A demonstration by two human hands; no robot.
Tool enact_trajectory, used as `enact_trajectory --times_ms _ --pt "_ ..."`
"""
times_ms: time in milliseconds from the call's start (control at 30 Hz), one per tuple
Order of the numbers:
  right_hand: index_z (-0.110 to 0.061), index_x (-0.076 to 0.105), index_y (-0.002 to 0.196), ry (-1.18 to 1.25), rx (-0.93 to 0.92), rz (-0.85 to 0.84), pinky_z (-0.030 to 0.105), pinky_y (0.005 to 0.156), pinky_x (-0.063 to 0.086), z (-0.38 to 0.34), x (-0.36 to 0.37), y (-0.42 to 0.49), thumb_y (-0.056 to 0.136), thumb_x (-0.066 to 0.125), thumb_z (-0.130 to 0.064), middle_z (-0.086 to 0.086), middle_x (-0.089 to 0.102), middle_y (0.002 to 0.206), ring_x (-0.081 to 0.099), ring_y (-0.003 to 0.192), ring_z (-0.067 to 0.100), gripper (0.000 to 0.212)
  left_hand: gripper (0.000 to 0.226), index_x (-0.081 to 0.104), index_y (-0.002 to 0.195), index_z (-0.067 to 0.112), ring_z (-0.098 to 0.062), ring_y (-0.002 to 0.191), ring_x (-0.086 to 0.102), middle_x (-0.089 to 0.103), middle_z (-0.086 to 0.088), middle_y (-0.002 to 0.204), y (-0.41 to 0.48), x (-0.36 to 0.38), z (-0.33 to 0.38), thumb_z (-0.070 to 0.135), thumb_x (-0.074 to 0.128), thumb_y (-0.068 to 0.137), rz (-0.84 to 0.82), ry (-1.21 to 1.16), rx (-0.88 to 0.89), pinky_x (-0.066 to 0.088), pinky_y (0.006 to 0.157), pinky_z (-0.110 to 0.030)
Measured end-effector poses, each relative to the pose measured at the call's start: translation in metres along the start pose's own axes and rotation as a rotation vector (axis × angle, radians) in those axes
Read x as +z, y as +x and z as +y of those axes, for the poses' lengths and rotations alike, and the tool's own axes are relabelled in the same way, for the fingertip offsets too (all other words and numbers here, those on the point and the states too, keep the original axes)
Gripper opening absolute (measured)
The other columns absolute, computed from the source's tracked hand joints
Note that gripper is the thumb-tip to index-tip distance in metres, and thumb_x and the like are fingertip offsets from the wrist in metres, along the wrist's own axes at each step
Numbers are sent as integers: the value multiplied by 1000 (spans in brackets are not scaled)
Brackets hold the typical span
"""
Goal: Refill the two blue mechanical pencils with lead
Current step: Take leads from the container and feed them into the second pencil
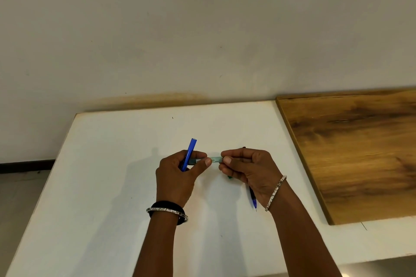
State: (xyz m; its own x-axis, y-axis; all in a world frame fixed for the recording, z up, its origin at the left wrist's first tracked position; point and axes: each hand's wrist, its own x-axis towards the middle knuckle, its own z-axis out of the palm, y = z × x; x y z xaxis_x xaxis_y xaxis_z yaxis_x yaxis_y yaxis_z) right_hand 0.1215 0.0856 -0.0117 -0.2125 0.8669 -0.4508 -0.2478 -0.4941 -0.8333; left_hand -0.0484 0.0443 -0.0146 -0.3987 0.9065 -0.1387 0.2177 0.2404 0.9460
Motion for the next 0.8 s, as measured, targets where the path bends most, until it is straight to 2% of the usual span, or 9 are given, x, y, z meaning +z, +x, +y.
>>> enact_trajectory --times_ms 200,367,500,633,800 --pt "9 70 98 83 58 -57 26 69 60 -1 0 0 80 68 4 24 73 90 73 77 28 18 13 76 79 29 -3 43 42 66 19 59 -1 2 2 34 82 68 10 -30 31 38 44 -8" --pt "11 68 101 134 119 -97 24 70 59 -1 -1 -2 79 68 3 22 73 91 73 83 28 23 16 77 78 30 -5 45 40 62 19 54 0 4 4 40 81 66 8 -122 10 39 48 -15" --pt "10 69 100 157 127 -100 24 69 59 -1 -1 -2 71 72 -1 23 73 94 73 83 28 31 22 77 78 31 -7 49 41 64 18 57 -1 4 6 46 79 62 22 -144 0 41 50 -21" --pt "8 72 95 154 107 -87 23 67 59 -3 -2 -2 66 75 -4 23 73 91 73 80 27 32 18 77 79 29 -9 50 41 61 17 53 -1 3 5 40 81 66 19 -116 -13 40 52 -22" --pt "9 71 96 24 44 -70 24 67 59 -5 -7 -2 77 73 0 23 73 83 72 71 25 22 12 76 78 29 -12 51 43 66 12 64 -1 2 5 35 81 69 -16 -48 -16 43 54 -25"
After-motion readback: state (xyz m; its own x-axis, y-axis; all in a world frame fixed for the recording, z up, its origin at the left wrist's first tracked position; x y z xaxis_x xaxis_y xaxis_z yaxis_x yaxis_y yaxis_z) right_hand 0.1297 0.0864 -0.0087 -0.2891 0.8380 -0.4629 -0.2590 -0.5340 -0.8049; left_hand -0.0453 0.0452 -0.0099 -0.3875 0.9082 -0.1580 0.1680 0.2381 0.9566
